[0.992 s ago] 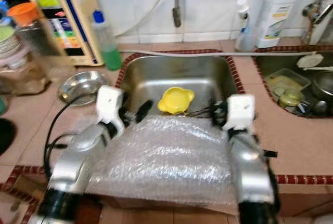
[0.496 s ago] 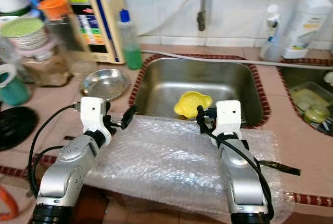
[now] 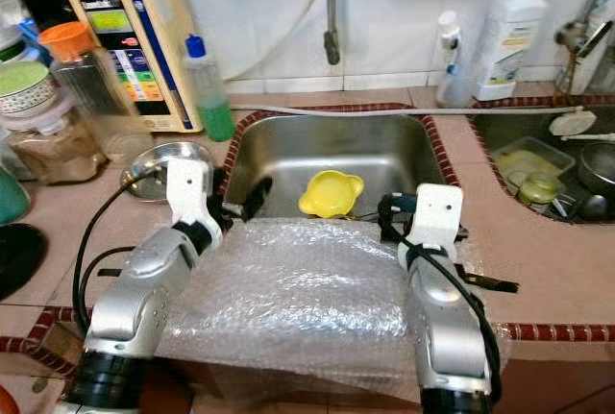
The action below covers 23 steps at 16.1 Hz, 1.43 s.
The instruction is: Kitchen organization
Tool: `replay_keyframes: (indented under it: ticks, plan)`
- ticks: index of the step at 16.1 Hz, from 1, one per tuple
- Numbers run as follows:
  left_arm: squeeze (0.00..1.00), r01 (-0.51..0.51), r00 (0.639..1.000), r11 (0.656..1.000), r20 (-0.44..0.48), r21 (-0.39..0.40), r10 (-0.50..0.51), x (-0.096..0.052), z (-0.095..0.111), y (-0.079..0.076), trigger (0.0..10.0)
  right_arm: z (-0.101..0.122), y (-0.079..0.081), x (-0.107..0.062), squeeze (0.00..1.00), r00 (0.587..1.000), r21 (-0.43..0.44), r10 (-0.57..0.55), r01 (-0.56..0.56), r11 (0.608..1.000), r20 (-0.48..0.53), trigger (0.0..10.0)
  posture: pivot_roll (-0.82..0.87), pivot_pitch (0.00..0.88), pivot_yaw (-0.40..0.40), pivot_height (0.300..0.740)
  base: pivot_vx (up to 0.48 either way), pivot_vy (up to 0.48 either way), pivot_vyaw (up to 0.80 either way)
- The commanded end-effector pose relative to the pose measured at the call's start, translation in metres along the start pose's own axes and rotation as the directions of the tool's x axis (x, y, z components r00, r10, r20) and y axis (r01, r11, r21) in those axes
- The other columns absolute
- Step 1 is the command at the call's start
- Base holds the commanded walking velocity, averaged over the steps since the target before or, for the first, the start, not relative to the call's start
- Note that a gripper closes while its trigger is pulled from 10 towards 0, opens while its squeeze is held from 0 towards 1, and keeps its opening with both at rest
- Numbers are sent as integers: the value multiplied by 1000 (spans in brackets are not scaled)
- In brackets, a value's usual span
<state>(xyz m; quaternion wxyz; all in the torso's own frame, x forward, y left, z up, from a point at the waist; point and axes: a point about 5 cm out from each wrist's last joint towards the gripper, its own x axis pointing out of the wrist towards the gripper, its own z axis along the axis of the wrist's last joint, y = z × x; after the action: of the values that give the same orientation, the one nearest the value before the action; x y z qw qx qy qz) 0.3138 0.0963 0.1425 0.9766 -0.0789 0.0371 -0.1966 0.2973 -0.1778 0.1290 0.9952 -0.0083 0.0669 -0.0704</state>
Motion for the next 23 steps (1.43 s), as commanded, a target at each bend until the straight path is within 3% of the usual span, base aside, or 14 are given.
replay_keyframes:
  ticks: [1, 3, 4, 7, 12, 15, 19, 23]
  plan:
    - [0, -32, 999, 1000, -15, 1, 32, 0, -6, 4, 10000, 3, 9, 4, 0, 999, -15, 30, -30, 999, 12, 10000, -30, 0, 59, 740, 0, 0, 0]
    - [0, -1, 1000, 1000, -9, 16, 1, 2, -7, -3, 10000, 4, 7, 8, 0, 999, -5, 31, -31, 999, 11, 10000, -19, 0, 45, 740, 0, 0, 0]
    - [0, -1, 1000, 1000, -9, 21, 2, 0, -7, -2, 10000, 5, 8, 9, 0, 999, -39, 25, -24, 999, 36, 10000, -26, 0, 71, 740, 0, 0, 0]
    - [0, -49, 999, 999, -11, 2, 49, -5, -15, 4, 10000, 7, 14, 11, 0, 996, -28, 89, -88, 996, 31, 10000, -34, 0, 72, 740, 0, 0, 0]
    - [0, -97, 995, 994, 25, -59, 99, -2, -16, 1, 10000, 18, 14, 14, 0, 987, -114, 128, -117, 987, 95, 10000, -51, 0, -1, 740, 0, 0, 0]
    - [0, -111, 993, 991, 38, -77, 115, 1, -18, -3, 10000, 18, 12, 16, 0, 991, -143, 111, -100, 985, 71, 10000, -57, 0, -32, 740, 0, 0, 0]
    - [0, -93, 994, 992, 40, -80, 97, 1, -18, -3, 10000, 22, 16, 17, 0, 987, -75, 131, -124, 989, 96, 10000, -53, 0, -4, 740, 0, 0, 0]
    - [0, -86, 996, 993, 19, -83, 88, -1, -17, 2, 10000, 11, 17, 13, 0, 993, -44, 106, -103, 994, 58, 10000, -47, 0, 37, 740, 0, 0, -186]
